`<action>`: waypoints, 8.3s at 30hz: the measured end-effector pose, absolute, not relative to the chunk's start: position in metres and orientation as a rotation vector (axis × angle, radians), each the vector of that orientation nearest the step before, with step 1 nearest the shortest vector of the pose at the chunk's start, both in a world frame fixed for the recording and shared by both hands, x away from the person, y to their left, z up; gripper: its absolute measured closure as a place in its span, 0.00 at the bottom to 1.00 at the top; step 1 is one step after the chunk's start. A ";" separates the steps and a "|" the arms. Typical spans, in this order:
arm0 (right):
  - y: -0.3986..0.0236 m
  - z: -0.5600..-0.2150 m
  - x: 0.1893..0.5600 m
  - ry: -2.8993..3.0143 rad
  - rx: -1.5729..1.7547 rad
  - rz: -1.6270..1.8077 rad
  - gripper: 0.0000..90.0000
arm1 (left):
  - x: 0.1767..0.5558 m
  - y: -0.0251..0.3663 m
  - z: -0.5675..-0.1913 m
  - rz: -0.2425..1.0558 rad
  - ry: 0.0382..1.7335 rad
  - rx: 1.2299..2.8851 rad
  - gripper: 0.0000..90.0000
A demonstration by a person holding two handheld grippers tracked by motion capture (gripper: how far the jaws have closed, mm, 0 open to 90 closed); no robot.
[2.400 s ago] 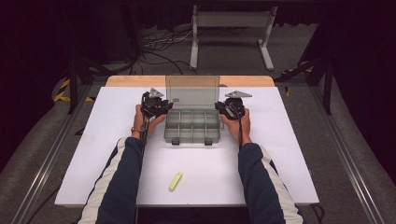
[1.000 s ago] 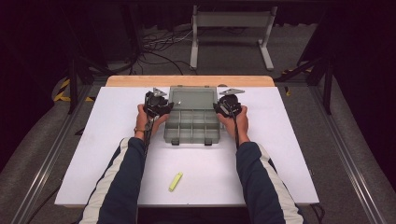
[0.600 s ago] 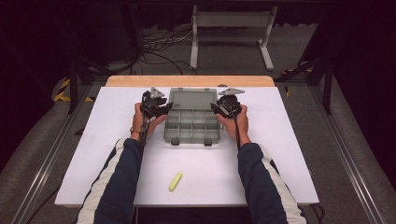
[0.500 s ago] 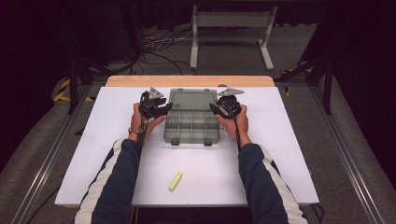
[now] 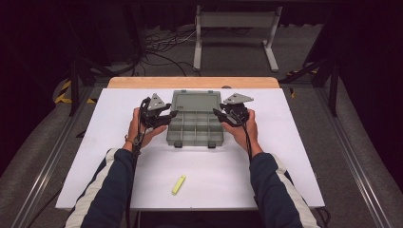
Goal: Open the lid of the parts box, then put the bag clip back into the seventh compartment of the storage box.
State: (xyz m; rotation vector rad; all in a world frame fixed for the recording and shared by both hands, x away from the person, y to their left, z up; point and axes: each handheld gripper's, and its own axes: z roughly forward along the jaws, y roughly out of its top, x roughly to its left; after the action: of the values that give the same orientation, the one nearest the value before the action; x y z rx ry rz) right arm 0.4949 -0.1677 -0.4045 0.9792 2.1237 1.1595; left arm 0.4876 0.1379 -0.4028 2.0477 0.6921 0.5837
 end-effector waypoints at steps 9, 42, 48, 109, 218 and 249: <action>-0.179 -0.401 0.468 2.118 0.921 1.241 0.66 | 0.451 0.141 -0.398 0.605 0.583 2.044 0.59; -0.194 -0.399 0.400 2.184 0.684 1.295 0.43 | 0.376 0.170 -0.411 0.574 0.519 2.027 0.14; -0.200 -0.403 0.388 2.184 0.675 1.298 0.33 | 0.361 0.170 -0.415 0.547 0.503 2.040 0.10; -0.217 -0.441 0.353 2.242 0.690 1.118 0.17 | 0.305 0.118 -0.462 0.304 0.752 2.277 0.69; -0.227 -0.430 0.349 2.120 0.694 1.126 0.14 | 0.372 0.094 -0.424 0.462 0.760 2.017 0.87; -0.228 -0.431 0.350 2.132 0.697 1.117 0.14 | 0.428 0.050 -0.429 0.435 0.836 1.925 0.87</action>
State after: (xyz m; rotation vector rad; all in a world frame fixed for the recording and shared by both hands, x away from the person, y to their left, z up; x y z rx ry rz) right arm 0.3504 -0.2279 -0.4315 0.6966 2.1325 1.1174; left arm 0.4284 0.0500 -0.4290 1.9251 0.8364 0.4349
